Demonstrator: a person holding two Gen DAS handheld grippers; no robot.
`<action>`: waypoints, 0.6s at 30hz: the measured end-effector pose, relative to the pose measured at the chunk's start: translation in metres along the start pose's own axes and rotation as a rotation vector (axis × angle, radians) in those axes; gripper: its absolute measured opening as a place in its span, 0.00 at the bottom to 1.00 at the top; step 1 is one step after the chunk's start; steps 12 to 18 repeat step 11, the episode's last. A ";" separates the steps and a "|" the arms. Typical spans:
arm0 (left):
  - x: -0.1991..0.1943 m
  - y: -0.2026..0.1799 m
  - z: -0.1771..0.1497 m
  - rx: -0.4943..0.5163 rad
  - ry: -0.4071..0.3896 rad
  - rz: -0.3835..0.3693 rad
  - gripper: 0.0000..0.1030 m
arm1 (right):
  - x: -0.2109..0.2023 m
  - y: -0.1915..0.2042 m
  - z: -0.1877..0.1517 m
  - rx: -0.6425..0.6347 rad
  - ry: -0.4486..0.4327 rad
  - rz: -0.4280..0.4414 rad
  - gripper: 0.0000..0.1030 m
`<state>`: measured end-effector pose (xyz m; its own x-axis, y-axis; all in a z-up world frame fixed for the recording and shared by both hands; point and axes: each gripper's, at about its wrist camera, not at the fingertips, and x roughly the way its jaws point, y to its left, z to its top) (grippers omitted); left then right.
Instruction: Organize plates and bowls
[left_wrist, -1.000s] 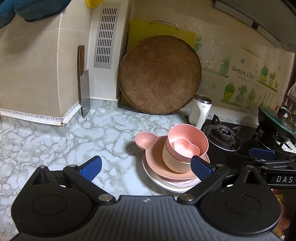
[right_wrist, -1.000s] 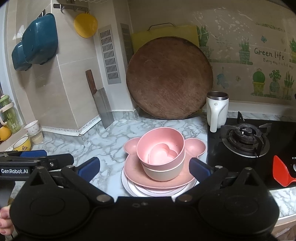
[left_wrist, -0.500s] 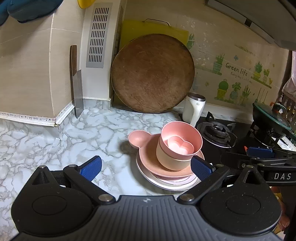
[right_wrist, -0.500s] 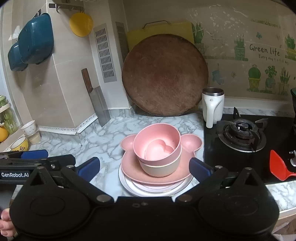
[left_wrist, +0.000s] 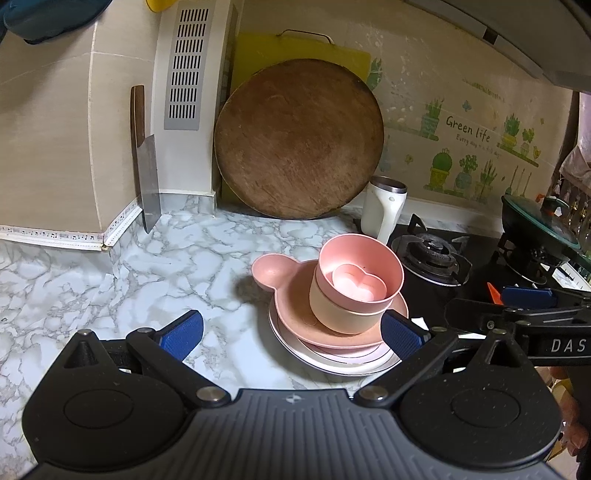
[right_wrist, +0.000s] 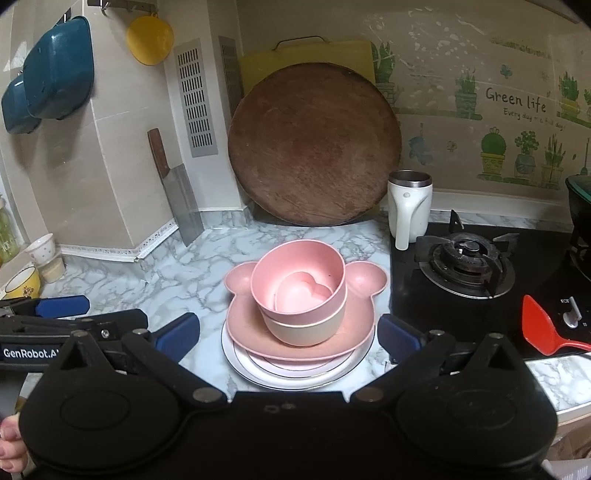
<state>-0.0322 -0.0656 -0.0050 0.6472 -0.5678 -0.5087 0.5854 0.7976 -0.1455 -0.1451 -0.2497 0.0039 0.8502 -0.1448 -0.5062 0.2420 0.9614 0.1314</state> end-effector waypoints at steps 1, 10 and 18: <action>0.001 0.000 0.000 0.003 0.001 -0.002 1.00 | 0.000 0.000 0.000 0.001 0.002 -0.003 1.00; 0.005 -0.001 -0.002 0.010 0.022 -0.028 1.00 | -0.001 0.004 0.002 -0.009 0.002 -0.005 1.00; 0.006 -0.001 -0.002 0.006 0.026 -0.032 1.00 | -0.001 0.005 0.002 -0.012 0.003 -0.006 1.00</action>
